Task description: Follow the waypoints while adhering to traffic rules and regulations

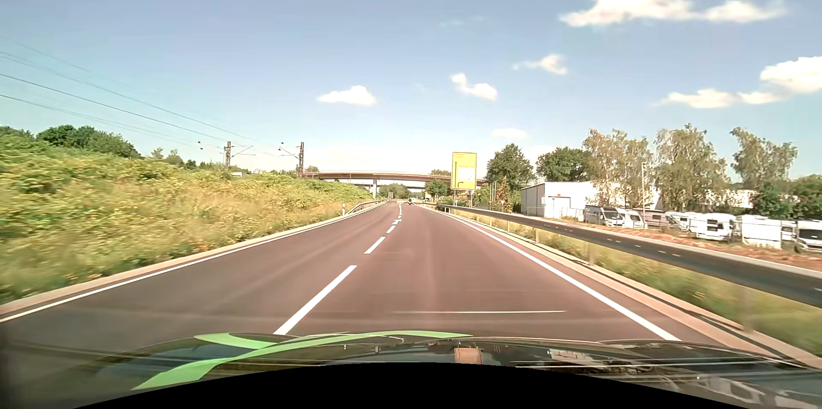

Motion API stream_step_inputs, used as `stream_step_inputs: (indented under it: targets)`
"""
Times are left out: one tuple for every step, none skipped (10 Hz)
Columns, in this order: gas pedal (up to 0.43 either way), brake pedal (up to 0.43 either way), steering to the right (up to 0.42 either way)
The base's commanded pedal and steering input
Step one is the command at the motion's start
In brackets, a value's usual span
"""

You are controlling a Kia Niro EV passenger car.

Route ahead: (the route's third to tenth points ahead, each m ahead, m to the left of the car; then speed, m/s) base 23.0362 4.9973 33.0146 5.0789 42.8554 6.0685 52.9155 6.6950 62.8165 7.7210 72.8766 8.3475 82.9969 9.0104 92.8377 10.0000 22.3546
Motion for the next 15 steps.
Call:
stream_step_inputs:
  targets:
    - [0.280, 0.000, -0.013]
    - [0.287, 0.000, -0.013]
    - [0.287, 0.000, -0.013]
    - [0.287, 0.000, -0.013]
    - [0.287, 0.000, -0.013]
    - [0.299, 0.000, -0.013]
    - [0.299, 0.000, -0.011]
    - [0.299, 0.000, -0.011]
    - [0.287, 0.000, -0.011]
    - [0.287, 0.000, -0.011]
    - [0.287, 0.000, -0.010]
    - [0.287, 0.000, -0.009]
    - [0.287, 0.000, -0.008]
    - [0.287, 0.000, -0.007]
    - [0.280, 0.000, -0.007]
